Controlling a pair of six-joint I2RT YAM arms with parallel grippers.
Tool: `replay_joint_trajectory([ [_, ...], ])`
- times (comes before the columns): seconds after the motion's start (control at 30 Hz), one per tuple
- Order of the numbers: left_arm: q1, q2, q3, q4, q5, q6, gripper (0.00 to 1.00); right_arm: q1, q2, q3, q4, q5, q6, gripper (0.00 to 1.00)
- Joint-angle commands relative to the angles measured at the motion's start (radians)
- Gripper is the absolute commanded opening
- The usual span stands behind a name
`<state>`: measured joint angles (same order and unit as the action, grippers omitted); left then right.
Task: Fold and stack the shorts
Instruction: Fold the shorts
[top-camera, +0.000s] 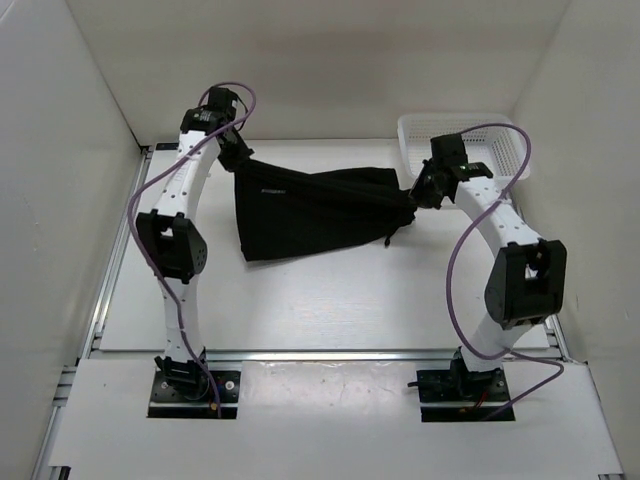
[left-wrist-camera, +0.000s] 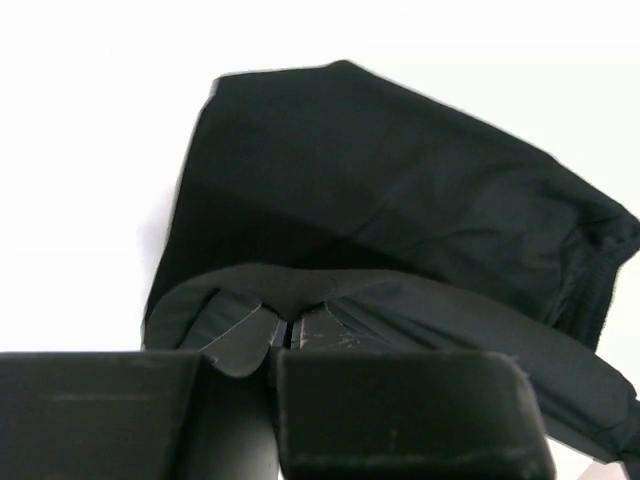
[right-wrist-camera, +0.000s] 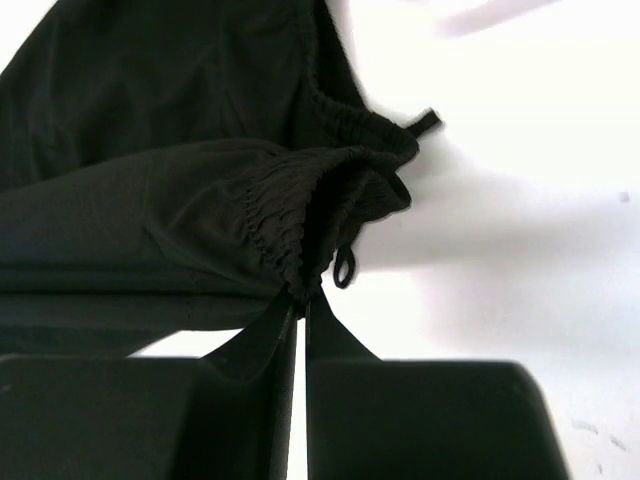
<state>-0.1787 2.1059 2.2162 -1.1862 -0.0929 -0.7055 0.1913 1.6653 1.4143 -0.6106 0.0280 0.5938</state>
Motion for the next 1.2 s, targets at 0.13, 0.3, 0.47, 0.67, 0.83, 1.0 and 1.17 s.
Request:
replay_joint_trajectory([
  [0.13, 0.054, 0.147, 0.272, -0.033, 0.047, 0.067, 0.10, -0.010, 0.102, 0.146, 0.005, 0.058, -0.038, 0.01],
  [0.3, 0.054, -0.116, -0.079, 0.057, 0.087, 0.089, 0.10, -0.010, -0.008, 0.023, -0.014, 0.003, -0.038, 0.01],
  [0.47, 0.054, -0.417, -0.544, 0.128, 0.096, 0.089, 0.10, -0.001, -0.225, -0.242, -0.024, -0.040, -0.038, 0.01],
  [0.67, 0.030, -0.779, -0.895, 0.062, 0.076, 0.034, 0.10, 0.017, -0.539, -0.471, -0.144, -0.050, -0.026, 0.01],
  [0.83, -0.016, -1.117, -1.118, -0.030, 0.076, -0.080, 0.10, 0.027, -0.858, -0.636, -0.332, -0.069, 0.050, 0.01],
  [1.0, -0.048, -1.339, -1.199, -0.147, 0.076, -0.183, 0.10, 0.027, -1.096, -0.655, -0.503, -0.079, 0.109, 0.01],
  [1.17, -0.048, -1.261, -1.077, -0.162, 0.030, -0.147, 0.10, 0.027, -1.098, -0.597, -0.528, -0.020, 0.123, 0.01],
])
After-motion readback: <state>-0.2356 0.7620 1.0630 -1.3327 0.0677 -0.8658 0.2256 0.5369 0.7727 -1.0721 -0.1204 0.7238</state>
